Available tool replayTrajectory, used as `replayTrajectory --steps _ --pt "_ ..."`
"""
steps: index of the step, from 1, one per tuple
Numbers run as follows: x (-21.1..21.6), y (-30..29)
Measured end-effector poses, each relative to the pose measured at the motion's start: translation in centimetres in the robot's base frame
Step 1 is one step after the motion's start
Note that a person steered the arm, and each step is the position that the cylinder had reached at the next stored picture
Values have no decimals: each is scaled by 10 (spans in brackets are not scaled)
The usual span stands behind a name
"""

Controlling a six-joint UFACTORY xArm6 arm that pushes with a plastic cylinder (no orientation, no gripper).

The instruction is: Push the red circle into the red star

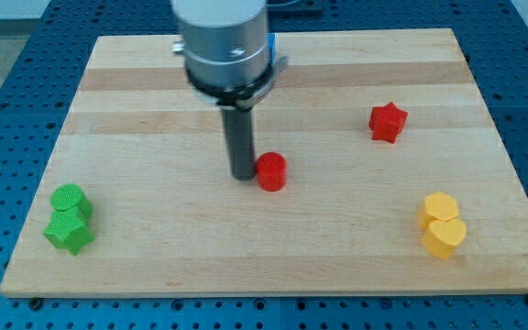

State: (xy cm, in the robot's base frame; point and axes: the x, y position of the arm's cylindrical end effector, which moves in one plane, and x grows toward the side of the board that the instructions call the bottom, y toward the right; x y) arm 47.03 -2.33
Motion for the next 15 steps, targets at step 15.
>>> replayTrajectory --steps 15 --pt "-47 122"
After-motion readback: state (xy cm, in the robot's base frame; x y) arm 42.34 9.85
